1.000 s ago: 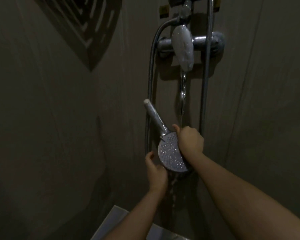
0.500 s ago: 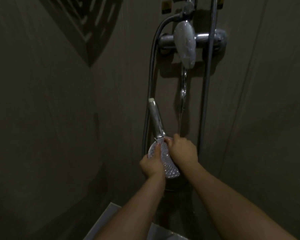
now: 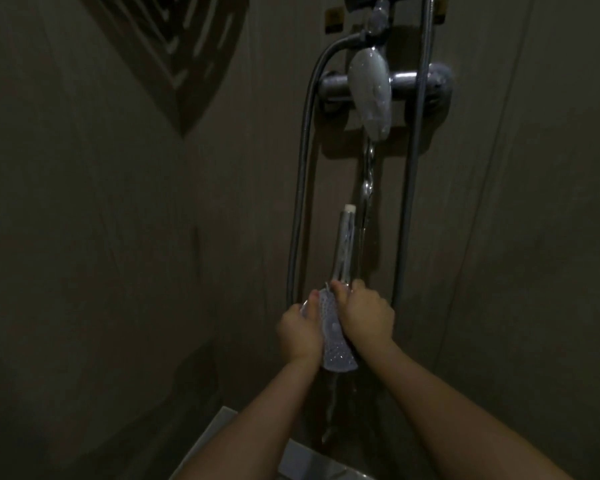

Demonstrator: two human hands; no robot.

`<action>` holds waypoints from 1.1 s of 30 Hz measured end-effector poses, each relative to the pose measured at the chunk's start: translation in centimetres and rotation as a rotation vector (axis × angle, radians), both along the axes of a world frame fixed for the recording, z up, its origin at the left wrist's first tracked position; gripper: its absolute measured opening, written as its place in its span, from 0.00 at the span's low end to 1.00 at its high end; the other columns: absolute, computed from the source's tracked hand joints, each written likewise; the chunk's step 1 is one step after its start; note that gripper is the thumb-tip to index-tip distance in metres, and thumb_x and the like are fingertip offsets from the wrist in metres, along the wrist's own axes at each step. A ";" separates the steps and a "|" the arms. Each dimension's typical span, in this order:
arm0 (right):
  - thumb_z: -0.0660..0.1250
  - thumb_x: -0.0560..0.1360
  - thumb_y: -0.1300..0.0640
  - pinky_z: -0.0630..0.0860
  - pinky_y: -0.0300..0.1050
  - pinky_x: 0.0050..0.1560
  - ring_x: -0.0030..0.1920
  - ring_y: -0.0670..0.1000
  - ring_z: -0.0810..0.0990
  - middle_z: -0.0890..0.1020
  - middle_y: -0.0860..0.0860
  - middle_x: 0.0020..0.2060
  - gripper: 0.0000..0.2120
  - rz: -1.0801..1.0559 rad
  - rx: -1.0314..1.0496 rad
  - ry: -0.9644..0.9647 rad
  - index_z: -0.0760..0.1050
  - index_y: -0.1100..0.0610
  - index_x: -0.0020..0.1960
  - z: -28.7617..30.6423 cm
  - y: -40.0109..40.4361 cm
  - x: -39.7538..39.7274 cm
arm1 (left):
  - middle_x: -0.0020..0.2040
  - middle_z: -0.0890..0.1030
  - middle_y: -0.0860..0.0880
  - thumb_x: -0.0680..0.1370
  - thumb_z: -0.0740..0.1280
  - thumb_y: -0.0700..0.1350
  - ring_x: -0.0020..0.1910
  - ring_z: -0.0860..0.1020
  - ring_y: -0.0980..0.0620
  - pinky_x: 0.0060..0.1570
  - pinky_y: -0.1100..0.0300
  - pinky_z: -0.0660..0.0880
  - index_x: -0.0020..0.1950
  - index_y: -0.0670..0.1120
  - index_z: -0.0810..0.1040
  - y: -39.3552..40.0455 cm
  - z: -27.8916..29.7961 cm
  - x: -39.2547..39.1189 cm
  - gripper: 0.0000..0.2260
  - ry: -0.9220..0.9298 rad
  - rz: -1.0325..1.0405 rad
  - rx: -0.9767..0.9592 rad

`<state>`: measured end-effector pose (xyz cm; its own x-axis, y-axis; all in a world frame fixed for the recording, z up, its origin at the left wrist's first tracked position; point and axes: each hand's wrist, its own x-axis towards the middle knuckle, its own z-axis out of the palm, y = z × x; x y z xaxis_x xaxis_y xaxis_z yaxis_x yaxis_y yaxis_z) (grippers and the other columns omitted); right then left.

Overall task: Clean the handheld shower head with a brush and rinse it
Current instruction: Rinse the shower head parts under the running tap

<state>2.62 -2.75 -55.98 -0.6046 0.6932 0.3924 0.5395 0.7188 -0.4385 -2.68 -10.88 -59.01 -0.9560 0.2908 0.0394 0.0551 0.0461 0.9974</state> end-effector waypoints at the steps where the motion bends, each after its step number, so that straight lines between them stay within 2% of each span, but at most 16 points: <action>1: 0.52 0.79 0.40 0.63 0.40 0.30 0.38 0.49 0.71 0.72 0.50 0.39 0.21 -0.016 -0.124 0.056 0.70 0.57 0.51 0.2 -0.7 -0.3 | 0.39 0.81 0.43 0.78 0.61 0.56 0.41 0.81 0.44 0.43 0.53 0.77 0.39 0.43 0.77 -0.1 0.1 -0.2 0.18 0.054 0.013 -0.046; 3: 0.56 0.77 0.39 0.67 0.41 0.38 0.41 0.50 0.73 0.74 0.50 0.41 0.21 -0.003 -0.399 0.191 0.69 0.58 0.52 0.6 -1.4 -1.2 | 0.37 0.79 0.45 0.78 0.60 0.57 0.40 0.79 0.46 0.39 0.57 0.73 0.39 0.44 0.76 -0.9 0.3 -0.7 0.19 0.196 0.006 -0.199; 5: 0.65 0.74 0.42 0.74 0.45 0.44 0.44 0.55 0.79 0.79 0.55 0.47 0.23 -0.024 -0.781 0.514 0.72 0.61 0.55 1.5 -0.5 -2.0 | 0.38 0.80 0.44 0.78 0.60 0.59 0.40 0.79 0.46 0.37 0.59 0.71 0.39 0.44 0.77 -2.0 0.1 -1.4 0.19 0.346 -0.043 -0.375; 6: 0.68 0.73 0.47 0.76 0.45 0.43 0.43 0.56 0.81 0.80 0.57 0.48 0.21 -0.020 -0.936 0.688 0.72 0.61 0.56 2.1 0.1 -2.0 | 0.40 0.81 0.44 0.77 0.60 0.60 0.41 0.80 0.46 0.38 0.58 0.73 0.41 0.44 0.78 -2.6 -0.2 -1.9 0.20 0.389 -0.066 -0.437; 8: 0.71 0.73 0.57 0.77 0.44 0.38 0.35 0.52 0.80 0.80 0.58 0.45 0.13 0.041 -1.049 0.895 0.71 0.58 0.54 3.0 1.5 -1.9 | 0.41 0.82 0.45 0.76 0.60 0.61 0.41 0.81 0.48 0.41 0.56 0.78 0.42 0.46 0.78 -3.8 -0.6 -2.6 0.19 0.399 -0.106 -0.485; 10: 0.69 0.73 0.64 0.77 0.43 0.34 0.30 0.50 0.77 0.79 0.55 0.37 0.09 0.148 -1.052 0.971 0.71 0.56 0.48 3.8 2.0 -1.6 | 0.37 0.79 0.48 0.76 0.61 0.60 0.38 0.79 0.51 0.37 0.57 0.77 0.39 0.48 0.75 -4.6 -0.9 -3.4 0.17 0.374 -0.140 -0.499; 13: 0.70 0.73 0.62 0.76 0.41 0.31 0.27 0.51 0.74 0.76 0.51 0.24 0.11 0.246 -1.080 0.990 0.71 0.56 0.35 4.3 1.5 -1.7 | 0.33 0.74 0.53 0.77 0.63 0.56 0.35 0.75 0.54 0.30 0.63 0.68 0.34 0.51 0.70 -5.3 -0.8 -4.3 0.15 0.352 -0.141 -0.505; 16: 0.68 0.75 0.59 0.74 0.41 0.32 0.26 0.50 0.73 0.73 0.53 0.25 0.15 0.232 -1.064 1.029 0.69 0.57 0.32 5.4 0.2 -2.3 | 0.36 0.78 0.47 0.77 0.63 0.55 0.40 0.78 0.46 0.40 0.55 0.74 0.35 0.49 0.71 -4.9 -0.9 -4.8 0.14 0.319 -0.102 -0.486; 18: 0.67 0.76 0.57 0.74 0.41 0.33 0.27 0.49 0.73 0.73 0.53 0.26 0.15 0.161 -0.975 1.017 0.69 0.56 0.32 6.0 -0.5 -3.1 | 0.47 0.81 0.43 0.78 0.63 0.53 0.50 0.78 0.42 0.50 0.50 0.76 0.44 0.48 0.75 -4.2 -0.7 -4.6 0.09 0.355 -0.051 -0.519; 19: 0.66 0.76 0.56 0.74 0.42 0.35 0.28 0.49 0.74 0.74 0.52 0.26 0.15 0.140 -0.933 1.005 0.69 0.56 0.32 6.2 -0.8 -3.4 | 0.54 0.80 0.44 0.78 0.63 0.51 0.56 0.77 0.42 0.55 0.50 0.74 0.52 0.47 0.76 -3.7 -0.6 -4.3 0.09 0.421 -0.025 -0.559; 21: 0.66 0.76 0.56 0.73 0.40 0.35 0.31 0.47 0.75 0.74 0.51 0.28 0.15 0.113 -0.917 0.995 0.70 0.54 0.32 6.4 -1.3 -3.8 | 0.63 0.76 0.46 0.76 0.63 0.45 0.64 0.72 0.45 0.65 0.52 0.68 0.67 0.47 0.71 -2.3 0.1 -3.4 0.18 0.562 -0.083 -0.584; 23: 0.65 0.76 0.56 0.72 0.38 0.34 0.33 0.46 0.76 0.76 0.50 0.30 0.14 0.088 -0.934 0.994 0.71 0.54 0.33 6.5 -1.3 -3.6 | 0.62 0.76 0.49 0.74 0.66 0.44 0.64 0.72 0.49 0.68 0.51 0.65 0.65 0.51 0.70 -0.7 1.0 -2.0 0.19 0.605 -0.230 -0.482; 26: 0.65 0.76 0.58 0.73 0.39 0.34 0.33 0.46 0.77 0.77 0.50 0.31 0.10 0.083 -0.939 1.034 0.72 0.53 0.36 6.5 -0.9 -2.8 | 0.54 0.80 0.50 0.74 0.66 0.49 0.59 0.75 0.48 0.65 0.53 0.64 0.54 0.52 0.72 1.2 2.8 -0.8 0.10 0.520 -0.243 -0.485; 28: 0.67 0.75 0.62 0.75 0.41 0.33 0.31 0.47 0.77 0.77 0.50 0.31 0.09 0.151 -0.938 1.027 0.72 0.53 0.38 6.6 -0.8 -2.4 | 0.52 0.82 0.46 0.76 0.63 0.50 0.55 0.78 0.45 0.57 0.54 0.67 0.53 0.47 0.74 2.0 4.0 -0.5 0.10 0.633 -0.151 -0.645; 30: 0.68 0.74 0.64 0.76 0.42 0.33 0.30 0.48 0.76 0.76 0.52 0.31 0.09 0.237 -0.967 0.971 0.73 0.54 0.38 6.8 -0.5 -2.0 | 0.47 0.82 0.48 0.76 0.63 0.51 0.50 0.80 0.46 0.48 0.57 0.70 0.50 0.46 0.76 2.0 4.7 -0.3 0.09 0.710 -0.081 -0.684; 33: 0.67 0.75 0.61 0.71 0.41 0.29 0.25 0.47 0.70 0.72 0.51 0.23 0.08 0.390 -1.217 0.966 0.72 0.57 0.37 6.8 0.6 -1.7 | 0.37 0.76 0.55 0.77 0.63 0.51 0.40 0.77 0.51 0.39 0.60 0.68 0.38 0.51 0.72 1.8 4.7 -0.4 0.09 0.615 -0.234 -0.591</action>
<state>0.97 -2.17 -49.15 -0.6754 0.7342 0.0700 -0.3908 -0.2758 -0.8782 -3.12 -9.12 -54.34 -0.7285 0.6116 0.3086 0.6467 0.4655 0.6042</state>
